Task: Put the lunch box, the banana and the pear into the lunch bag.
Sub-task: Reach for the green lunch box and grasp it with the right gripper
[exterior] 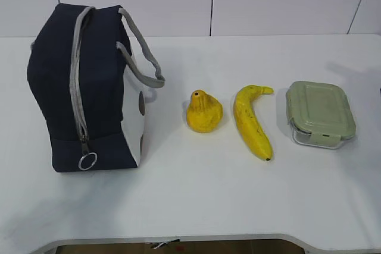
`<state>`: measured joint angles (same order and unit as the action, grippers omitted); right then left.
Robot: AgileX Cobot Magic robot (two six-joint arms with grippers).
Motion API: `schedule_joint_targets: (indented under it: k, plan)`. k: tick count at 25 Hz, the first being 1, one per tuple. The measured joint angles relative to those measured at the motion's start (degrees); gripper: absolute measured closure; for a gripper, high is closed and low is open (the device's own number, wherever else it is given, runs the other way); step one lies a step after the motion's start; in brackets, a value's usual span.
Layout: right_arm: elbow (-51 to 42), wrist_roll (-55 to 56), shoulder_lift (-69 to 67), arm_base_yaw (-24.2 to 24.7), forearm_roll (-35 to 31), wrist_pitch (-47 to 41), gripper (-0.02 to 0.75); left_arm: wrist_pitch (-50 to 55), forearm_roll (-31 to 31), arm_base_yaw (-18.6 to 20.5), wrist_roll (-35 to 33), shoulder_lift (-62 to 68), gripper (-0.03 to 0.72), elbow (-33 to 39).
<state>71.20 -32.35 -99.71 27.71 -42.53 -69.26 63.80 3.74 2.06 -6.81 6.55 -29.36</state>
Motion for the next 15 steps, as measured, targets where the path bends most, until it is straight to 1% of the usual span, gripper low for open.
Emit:
schedule_joint_targets:
  k: [2, 4, 5, 8, 9, 10, 15]
  plan:
    - [0.0, 0.22, 0.0, 0.0, -0.09, 0.0, 0.452, 0.0, 0.0, 0.0, 0.0, 0.0, 0.449, 0.0]
    - [0.08, 0.68, -0.25, 0.0, -0.09, 0.0, 0.416, 0.0, 0.0, 0.0, 0.0, 0.0, 0.449, 0.0]
    - [0.08, 0.7, -0.69, 0.0, -0.09, 0.0, 0.374, 0.0, 0.0, 0.0, 0.0, 0.0, 0.449, 0.0]
    - [0.08, 0.27, -2.21, 0.0, -0.24, 0.0, 0.211, 0.0, -0.03, 0.0, 0.0, 0.0, 0.449, 0.0]
    - [0.08, -1.02, -2.82, 0.0, -0.44, 0.0, 0.171, 0.0, -0.03, 0.0, 0.0, 0.0, 0.449, 0.0]
    - [0.08, -2.28, -3.33, 0.0, -0.72, 0.0, 0.149, 0.0, -0.03, 0.0, 0.0, 0.0, 0.449, 0.0]
    - [1.2, -4.59, -6.45, 0.0, -4.66, 0.1, 0.139, 0.0, -0.03, 0.0, 0.0, 0.0, 0.449, 0.0]
